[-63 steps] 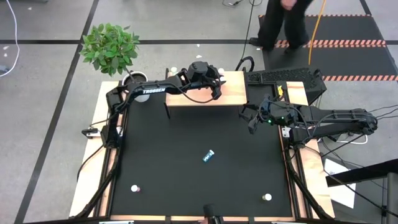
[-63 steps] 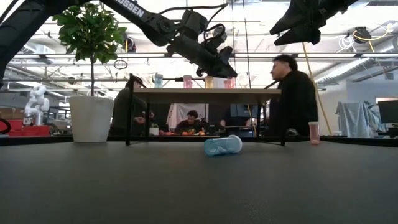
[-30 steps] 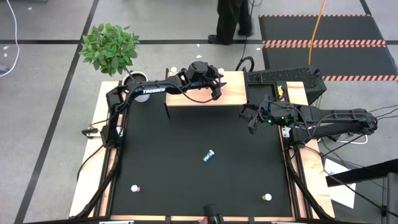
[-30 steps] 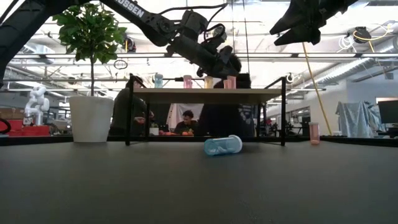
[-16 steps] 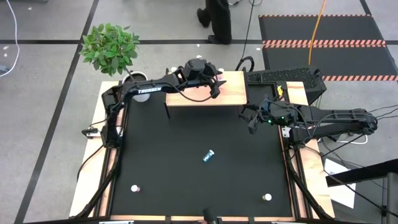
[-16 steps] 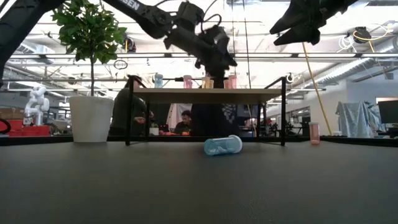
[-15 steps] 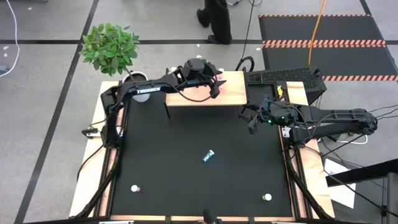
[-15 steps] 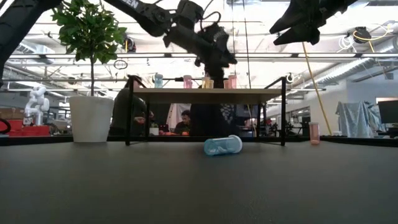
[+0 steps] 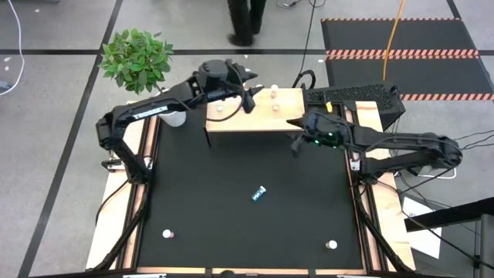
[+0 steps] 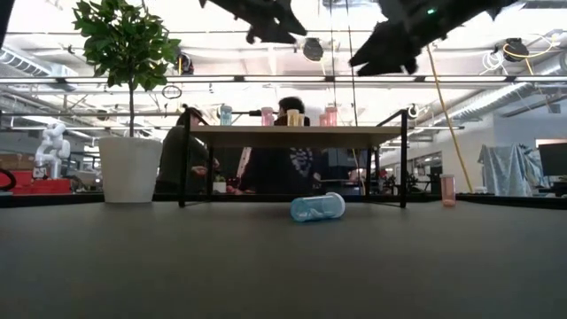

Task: Pick and place medicine bottles onto shelf by color
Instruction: Adjust the pill bottles

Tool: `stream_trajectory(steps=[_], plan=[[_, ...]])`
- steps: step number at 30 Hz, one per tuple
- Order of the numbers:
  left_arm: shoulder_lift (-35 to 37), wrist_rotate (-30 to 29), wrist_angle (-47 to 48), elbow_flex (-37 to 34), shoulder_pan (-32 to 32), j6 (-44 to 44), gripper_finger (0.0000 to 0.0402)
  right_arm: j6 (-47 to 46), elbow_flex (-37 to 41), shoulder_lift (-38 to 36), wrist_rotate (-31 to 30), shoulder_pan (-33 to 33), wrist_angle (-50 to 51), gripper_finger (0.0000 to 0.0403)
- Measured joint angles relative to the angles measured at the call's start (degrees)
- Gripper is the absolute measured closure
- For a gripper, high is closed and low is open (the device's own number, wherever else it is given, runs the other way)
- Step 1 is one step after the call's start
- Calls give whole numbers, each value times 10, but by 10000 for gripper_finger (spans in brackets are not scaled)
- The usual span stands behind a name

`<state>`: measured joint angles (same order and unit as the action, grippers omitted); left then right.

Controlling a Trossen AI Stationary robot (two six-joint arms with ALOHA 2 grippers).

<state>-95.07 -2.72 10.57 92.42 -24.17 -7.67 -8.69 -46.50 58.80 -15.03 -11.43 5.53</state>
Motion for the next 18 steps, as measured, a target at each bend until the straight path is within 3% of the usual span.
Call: stream_trajectory(steps=[10, 18], plan=[[22, -39, 169, -1, -17, -40, 176, 85, -74, 127, -44, -39, 3, 286], [22, -38, 179, -1, -36, -114, 239, 92, -83, 175, -44, -82, 4, 367]])
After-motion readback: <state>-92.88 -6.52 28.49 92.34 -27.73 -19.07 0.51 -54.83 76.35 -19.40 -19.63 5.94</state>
